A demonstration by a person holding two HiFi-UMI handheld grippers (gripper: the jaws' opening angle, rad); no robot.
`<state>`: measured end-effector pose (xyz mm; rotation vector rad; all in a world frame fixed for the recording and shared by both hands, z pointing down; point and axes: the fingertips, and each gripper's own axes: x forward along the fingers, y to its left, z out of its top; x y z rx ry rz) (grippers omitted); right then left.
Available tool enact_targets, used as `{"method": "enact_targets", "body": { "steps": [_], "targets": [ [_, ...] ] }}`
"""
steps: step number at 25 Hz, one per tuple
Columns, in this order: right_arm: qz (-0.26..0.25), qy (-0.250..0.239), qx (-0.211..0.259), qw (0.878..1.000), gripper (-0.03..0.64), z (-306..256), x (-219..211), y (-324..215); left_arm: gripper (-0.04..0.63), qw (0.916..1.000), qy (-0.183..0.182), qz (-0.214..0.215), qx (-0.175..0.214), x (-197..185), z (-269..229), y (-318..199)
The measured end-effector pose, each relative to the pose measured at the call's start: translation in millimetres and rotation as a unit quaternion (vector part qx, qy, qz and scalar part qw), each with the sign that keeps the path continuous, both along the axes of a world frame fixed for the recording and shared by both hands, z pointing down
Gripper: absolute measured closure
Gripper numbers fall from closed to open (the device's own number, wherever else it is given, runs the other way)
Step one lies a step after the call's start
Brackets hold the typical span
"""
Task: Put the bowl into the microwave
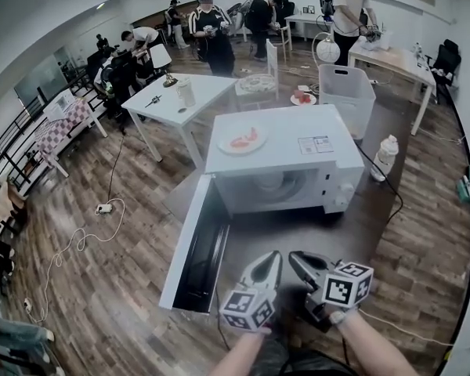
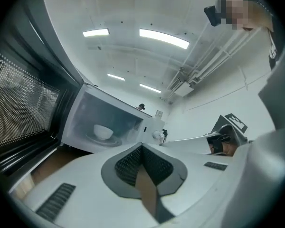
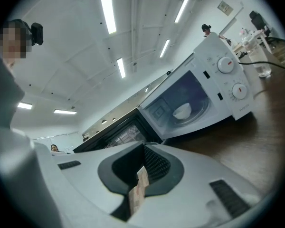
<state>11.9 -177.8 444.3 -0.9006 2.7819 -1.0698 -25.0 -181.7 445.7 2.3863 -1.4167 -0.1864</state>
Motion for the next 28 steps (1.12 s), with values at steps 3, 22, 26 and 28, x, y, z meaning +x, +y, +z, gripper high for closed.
{"method": "enact_targets", "body": {
  "steps": [3,22,26,28],
  "targets": [
    [-0.004,-0.001,0.006,1.000,0.617,-6.7,1.5,7.6,0.583,1.0000,0.000,0.005,-0.001,2.7,-4.7,6.5],
    [-0.030,-0.022,0.027,0.999,0.617,-43.7,23.4,65.2,0.583,0.9990,-0.010,0.044,0.008,31.0,-28.9,61.5],
    [-0.037,-0.020,0.032,0.999,0.617,-46.4,24.7,76.4,0.583,0.9989,-0.010,0.044,0.008,34.7,-28.6,73.5],
    [-0.040,-0.021,0.029,0.999,0.617,-44.8,24.6,80.4,0.583,0.9989,-0.010,0.045,0.005,35.4,-27.8,78.0]
  ]
}}
